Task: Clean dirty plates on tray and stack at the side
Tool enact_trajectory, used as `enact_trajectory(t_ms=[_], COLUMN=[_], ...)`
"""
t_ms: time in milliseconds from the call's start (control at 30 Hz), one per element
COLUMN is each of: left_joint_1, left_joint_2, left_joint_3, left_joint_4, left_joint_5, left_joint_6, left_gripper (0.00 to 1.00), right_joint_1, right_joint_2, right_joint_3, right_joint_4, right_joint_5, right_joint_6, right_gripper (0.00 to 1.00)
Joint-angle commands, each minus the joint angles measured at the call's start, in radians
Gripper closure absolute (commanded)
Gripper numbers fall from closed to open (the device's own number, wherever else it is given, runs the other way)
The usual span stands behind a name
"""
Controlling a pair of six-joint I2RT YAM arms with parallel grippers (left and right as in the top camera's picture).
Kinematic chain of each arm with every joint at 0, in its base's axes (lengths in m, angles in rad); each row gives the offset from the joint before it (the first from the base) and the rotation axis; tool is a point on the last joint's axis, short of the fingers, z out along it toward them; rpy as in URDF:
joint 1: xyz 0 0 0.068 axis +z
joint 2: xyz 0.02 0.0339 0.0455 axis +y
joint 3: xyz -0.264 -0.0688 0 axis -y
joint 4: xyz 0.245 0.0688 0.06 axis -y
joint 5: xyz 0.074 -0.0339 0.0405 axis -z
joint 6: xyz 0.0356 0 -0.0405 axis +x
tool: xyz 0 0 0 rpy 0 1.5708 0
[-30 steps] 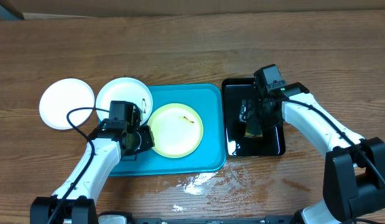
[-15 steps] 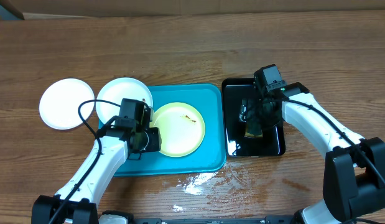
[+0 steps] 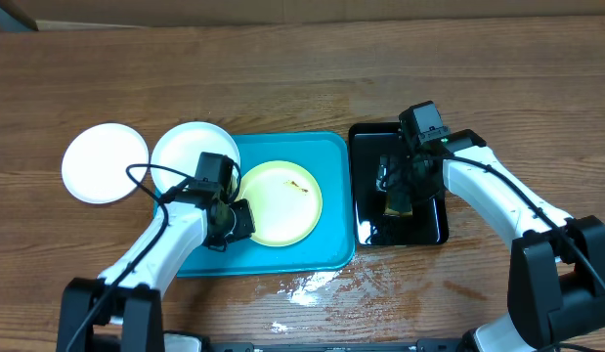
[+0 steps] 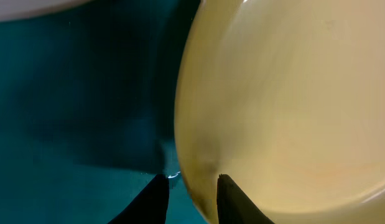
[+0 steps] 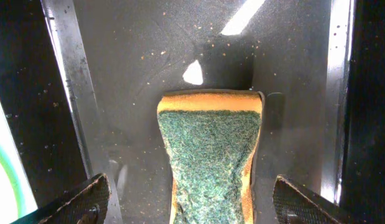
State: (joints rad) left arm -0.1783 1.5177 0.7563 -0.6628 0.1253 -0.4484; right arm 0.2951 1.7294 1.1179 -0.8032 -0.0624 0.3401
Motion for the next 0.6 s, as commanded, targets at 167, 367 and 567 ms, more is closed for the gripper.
enact_trajectory(t_ms=[167,367,567], left_joint_1=[-0.013,-0.013,-0.013], left_joint_2=[0.04,0.04,0.04], left_joint_3=[0.021,0.064,0.067], left_joint_4=[0.009,0.016,0.092], left_joint_5=[-0.024,-0.039,-0.092], left_joint_6=[0.144,0.351,0.374], left_gripper=[0.84,0.85,0.76], right_joint_1=[0.002,0.002,0.002], right_joint_2=[0.003,0.003,0.003], right_joint_3=[-0.002,-0.002,-0.002], right_joint_4=[0.004,0.002,0.009], right_joint_5=[0.009,0.009,0.01], right_joint_6=[0.0,0.0,0.0], right_gripper=[0.15,0.12,0.09])
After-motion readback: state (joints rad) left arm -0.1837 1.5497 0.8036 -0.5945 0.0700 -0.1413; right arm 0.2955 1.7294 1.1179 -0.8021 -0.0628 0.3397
